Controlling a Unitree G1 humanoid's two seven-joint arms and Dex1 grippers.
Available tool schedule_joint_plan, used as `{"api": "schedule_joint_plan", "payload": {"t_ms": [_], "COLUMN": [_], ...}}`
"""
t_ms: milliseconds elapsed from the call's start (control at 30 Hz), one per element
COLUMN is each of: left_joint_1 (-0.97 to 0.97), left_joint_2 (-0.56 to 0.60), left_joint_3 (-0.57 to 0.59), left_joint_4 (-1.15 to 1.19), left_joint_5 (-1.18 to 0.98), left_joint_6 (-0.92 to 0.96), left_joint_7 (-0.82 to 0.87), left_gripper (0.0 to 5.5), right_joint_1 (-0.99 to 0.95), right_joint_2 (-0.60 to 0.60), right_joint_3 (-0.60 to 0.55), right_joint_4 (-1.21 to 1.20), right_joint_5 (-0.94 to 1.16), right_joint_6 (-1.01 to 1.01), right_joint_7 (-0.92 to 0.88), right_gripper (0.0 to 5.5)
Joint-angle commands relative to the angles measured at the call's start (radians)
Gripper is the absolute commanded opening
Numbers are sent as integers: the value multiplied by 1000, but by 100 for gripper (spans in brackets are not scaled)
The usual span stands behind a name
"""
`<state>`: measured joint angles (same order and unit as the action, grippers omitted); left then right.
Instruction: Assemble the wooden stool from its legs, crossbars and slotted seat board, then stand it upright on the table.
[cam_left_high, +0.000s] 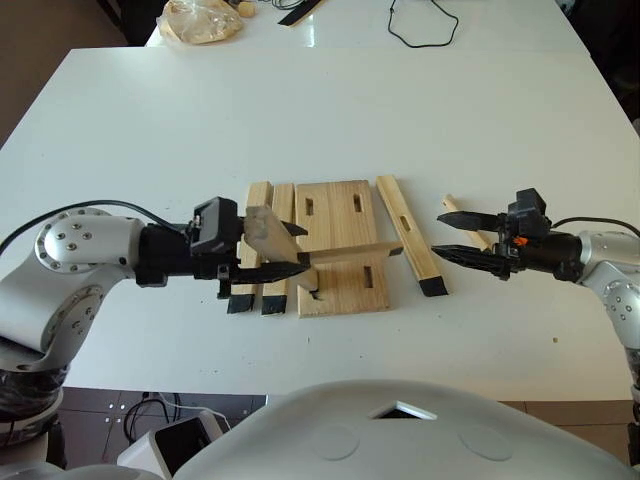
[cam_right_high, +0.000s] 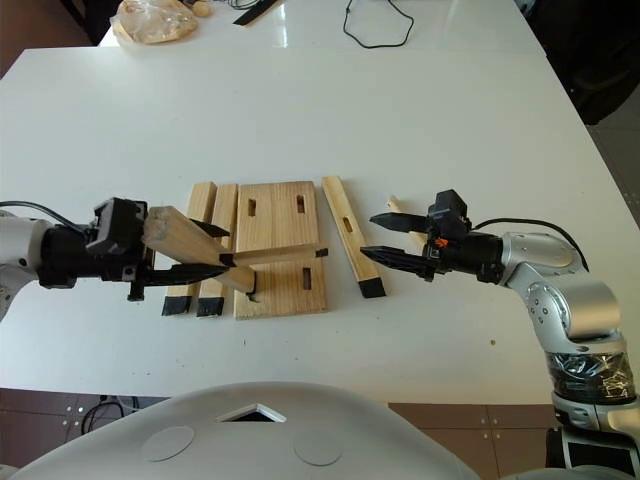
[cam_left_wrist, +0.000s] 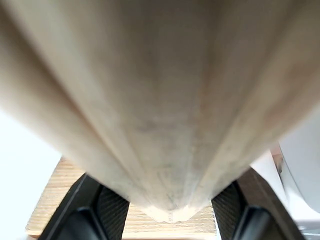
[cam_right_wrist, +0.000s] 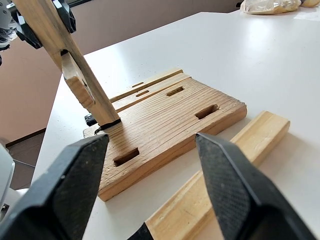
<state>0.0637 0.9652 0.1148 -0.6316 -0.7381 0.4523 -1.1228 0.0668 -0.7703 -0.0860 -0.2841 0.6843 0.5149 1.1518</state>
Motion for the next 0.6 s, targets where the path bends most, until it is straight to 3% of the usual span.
{"api": "schedule_joint_plan", "payload": {"t_ms": [33,600], "left_joint_1": [49,117], "left_joint_2": [21,3], "left_joint_3": [-45,-185], "left_joint_4": [10,94], "left_joint_5": [95,207], "left_joint_6": [-21,-149], "left_joint_7": [-12,34], "left_gripper": [204,204], "right_joint_1": [-4,1], "right_joint_2": [-7,3], "right_joint_3": [-2,26], "right_joint_4": [-4,8], "right_joint_5": [-15,-42], "right_joint_6": [-8,-19], "right_joint_7": [3,7], "right_gripper": [317,317]}}
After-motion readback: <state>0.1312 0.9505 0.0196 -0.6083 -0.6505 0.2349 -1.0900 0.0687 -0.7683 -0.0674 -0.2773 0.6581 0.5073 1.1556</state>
